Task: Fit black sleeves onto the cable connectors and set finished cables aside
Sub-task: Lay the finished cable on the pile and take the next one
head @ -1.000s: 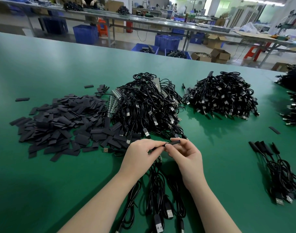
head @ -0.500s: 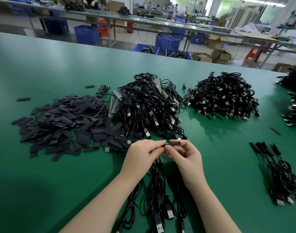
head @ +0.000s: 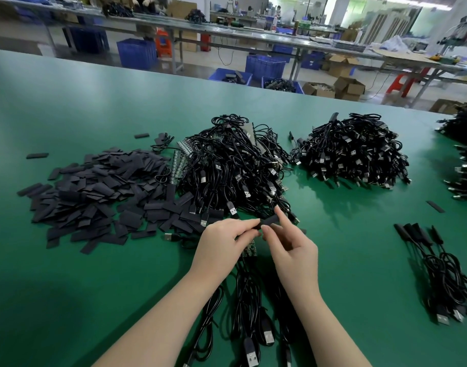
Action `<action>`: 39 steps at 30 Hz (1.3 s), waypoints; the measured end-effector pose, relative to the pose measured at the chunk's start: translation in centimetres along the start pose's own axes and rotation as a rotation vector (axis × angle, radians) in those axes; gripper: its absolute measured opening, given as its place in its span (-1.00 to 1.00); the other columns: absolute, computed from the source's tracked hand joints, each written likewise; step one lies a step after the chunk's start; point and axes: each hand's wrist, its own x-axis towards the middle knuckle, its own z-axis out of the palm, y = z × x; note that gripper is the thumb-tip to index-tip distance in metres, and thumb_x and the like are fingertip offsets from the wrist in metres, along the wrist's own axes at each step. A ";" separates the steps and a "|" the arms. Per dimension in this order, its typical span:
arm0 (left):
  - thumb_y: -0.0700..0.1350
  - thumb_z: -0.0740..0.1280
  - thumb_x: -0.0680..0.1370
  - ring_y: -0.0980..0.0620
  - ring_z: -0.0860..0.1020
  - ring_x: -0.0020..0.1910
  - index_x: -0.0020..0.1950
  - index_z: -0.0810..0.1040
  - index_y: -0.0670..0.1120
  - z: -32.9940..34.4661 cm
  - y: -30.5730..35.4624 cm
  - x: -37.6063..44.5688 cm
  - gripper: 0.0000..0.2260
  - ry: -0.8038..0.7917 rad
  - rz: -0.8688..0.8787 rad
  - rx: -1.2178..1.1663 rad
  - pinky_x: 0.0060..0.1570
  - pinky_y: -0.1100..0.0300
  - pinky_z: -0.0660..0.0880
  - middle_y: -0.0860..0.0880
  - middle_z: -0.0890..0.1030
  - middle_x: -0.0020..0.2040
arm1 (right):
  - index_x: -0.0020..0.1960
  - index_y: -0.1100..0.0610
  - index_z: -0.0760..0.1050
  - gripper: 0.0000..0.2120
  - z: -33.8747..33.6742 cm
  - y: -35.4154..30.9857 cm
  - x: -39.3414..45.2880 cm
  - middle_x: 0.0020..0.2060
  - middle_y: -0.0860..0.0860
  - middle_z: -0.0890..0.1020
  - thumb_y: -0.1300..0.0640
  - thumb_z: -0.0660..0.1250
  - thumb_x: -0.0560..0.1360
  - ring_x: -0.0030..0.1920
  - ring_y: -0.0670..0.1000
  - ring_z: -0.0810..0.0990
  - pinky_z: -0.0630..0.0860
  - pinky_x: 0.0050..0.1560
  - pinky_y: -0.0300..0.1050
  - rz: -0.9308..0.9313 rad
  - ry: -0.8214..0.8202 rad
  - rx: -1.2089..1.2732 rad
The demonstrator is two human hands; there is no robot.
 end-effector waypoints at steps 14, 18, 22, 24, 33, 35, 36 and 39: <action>-0.11 0.46 0.49 0.22 0.63 -0.04 0.14 0.68 0.03 -0.5 -0.6 0.3 -0.77 -0.033 -0.042 0.006 0.05 0.22 0.53 0.07 0.71 -0.02 | 0.30 -0.26 0.46 -0.57 -0.1 1.1 0.1 -0.17 -0.23 0.70 0.17 0.38 0.56 -0.22 -0.25 0.62 0.45 -0.17 -0.48 0.009 -0.084 -0.073; -0.10 0.46 0.49 0.24 0.61 -0.03 0.14 0.68 0.03 -0.9 -1.0 0.4 -0.78 -0.013 -0.064 -0.006 0.07 0.22 0.54 0.08 0.70 -0.02 | 0.37 -0.29 0.36 -0.49 0.0 1.1 0.1 -0.09 -0.34 0.68 0.12 0.40 0.55 -0.13 -0.26 0.64 0.46 -0.09 -0.48 0.034 -0.165 -0.136; -0.12 0.47 0.48 0.26 0.61 -0.04 0.10 0.70 0.02 -1.1 -1.3 0.4 -0.80 -0.010 -0.060 0.000 0.00 0.36 0.52 0.06 0.71 -0.04 | 0.38 -0.38 0.24 -0.44 0.1 0.7 0.1 -0.05 -0.41 0.64 0.05 0.39 0.55 -0.12 -0.23 0.63 0.49 -0.11 -0.40 0.041 -0.231 -0.182; -0.14 0.47 0.49 0.29 0.60 -0.03 0.10 0.70 0.03 -1.0 -1.2 0.4 -0.80 -0.006 -0.060 -0.007 0.00 0.39 0.51 0.09 0.71 -0.04 | 0.36 -0.41 0.18 -0.42 0.1 0.7 0.1 -0.04 -0.42 0.64 0.04 0.39 0.55 -0.06 -0.25 0.64 0.50 -0.07 -0.40 0.052 -0.232 -0.170; -0.02 0.46 0.49 0.27 0.55 0.05 0.21 0.63 0.16 -0.2 -0.3 -0.1 -0.71 -0.079 0.038 0.136 0.07 0.48 0.41 0.19 0.68 0.01 | -0.11 -0.09 0.68 -0.89 -0.7 0.8 1.1 -0.23 0.18 0.68 0.13 0.46 0.50 -0.20 0.13 0.64 0.61 -0.01 0.03 0.189 -0.026 0.140; 0.05 0.47 0.47 0.27 0.57 0.01 0.21 0.63 0.15 -0.2 -0.3 -0.1 -0.69 -0.053 0.008 0.141 0.06 0.47 0.42 0.20 0.67 -0.01 | -0.10 -0.11 0.69 -0.84 -1.0 0.8 1.1 -0.27 0.04 0.69 0.16 0.46 0.50 -0.19 0.01 0.65 0.59 -0.13 -0.21 0.187 0.021 0.209; 0.07 0.46 0.47 0.27 0.58 0.00 0.18 0.65 0.15 -0.2 -0.4 0.0 -0.72 -0.043 -0.003 0.152 0.05 0.48 0.41 0.21 0.67 -0.02 | -0.05 -0.12 0.68 -0.83 -1.0 0.7 1.0 -0.29 -0.01 0.69 0.15 0.46 0.51 -0.20 -0.04 0.66 0.55 -0.17 -0.31 0.183 0.049 0.235; 0.05 0.45 0.49 0.27 0.55 0.03 0.02 0.70 0.15 -0.1 -0.5 0.1 -0.87 -0.014 -0.022 0.162 -0.01 0.63 0.25 0.22 0.68 -0.07 | 0.11 -0.18 0.61 -0.74 -1.0 0.6 0.9 -0.29 0.01 0.70 0.13 0.46 0.51 -0.22 -0.09 0.69 0.50 -0.18 -0.41 0.169 0.116 0.235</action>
